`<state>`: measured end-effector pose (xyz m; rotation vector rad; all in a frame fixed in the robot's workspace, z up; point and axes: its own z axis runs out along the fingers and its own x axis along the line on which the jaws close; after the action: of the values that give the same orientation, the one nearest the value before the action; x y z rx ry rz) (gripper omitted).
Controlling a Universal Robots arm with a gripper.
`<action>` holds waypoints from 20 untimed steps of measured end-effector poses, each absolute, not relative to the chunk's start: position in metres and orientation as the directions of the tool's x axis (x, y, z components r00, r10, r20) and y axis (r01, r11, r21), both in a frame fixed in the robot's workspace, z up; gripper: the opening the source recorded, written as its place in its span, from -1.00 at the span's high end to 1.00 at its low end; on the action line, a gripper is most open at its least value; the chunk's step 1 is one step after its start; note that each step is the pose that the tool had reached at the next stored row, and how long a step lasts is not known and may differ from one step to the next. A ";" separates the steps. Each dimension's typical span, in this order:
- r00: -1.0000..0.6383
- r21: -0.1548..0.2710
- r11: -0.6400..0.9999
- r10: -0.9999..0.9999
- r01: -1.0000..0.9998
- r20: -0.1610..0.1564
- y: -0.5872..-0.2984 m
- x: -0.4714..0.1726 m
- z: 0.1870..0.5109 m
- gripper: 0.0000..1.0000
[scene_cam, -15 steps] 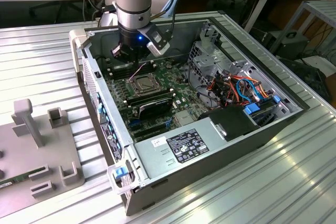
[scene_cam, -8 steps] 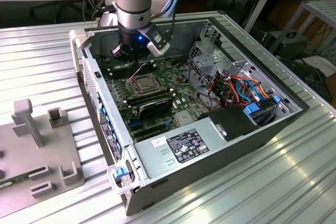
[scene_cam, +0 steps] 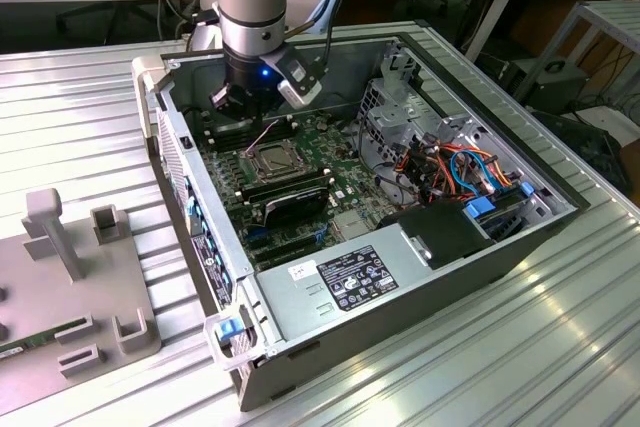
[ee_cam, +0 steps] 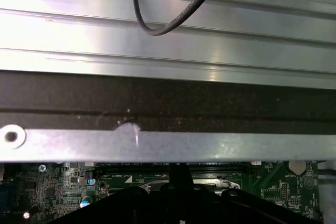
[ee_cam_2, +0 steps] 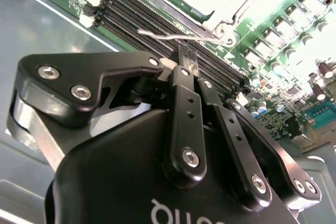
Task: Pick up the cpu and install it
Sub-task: 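Install the first cpu locking lever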
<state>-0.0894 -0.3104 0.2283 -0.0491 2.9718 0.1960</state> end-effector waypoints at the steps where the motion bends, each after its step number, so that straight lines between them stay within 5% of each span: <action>1: -0.986 0.127 0.991 -0.022 -0.043 -0.164 -0.311 -0.090 0.228 0.79; 20: -0.986 0.119 0.992 -0.023 -0.043 -0.164 -0.315 -0.085 0.228 0.79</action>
<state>-0.0851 -0.3148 0.2275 -0.0502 2.9729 0.1832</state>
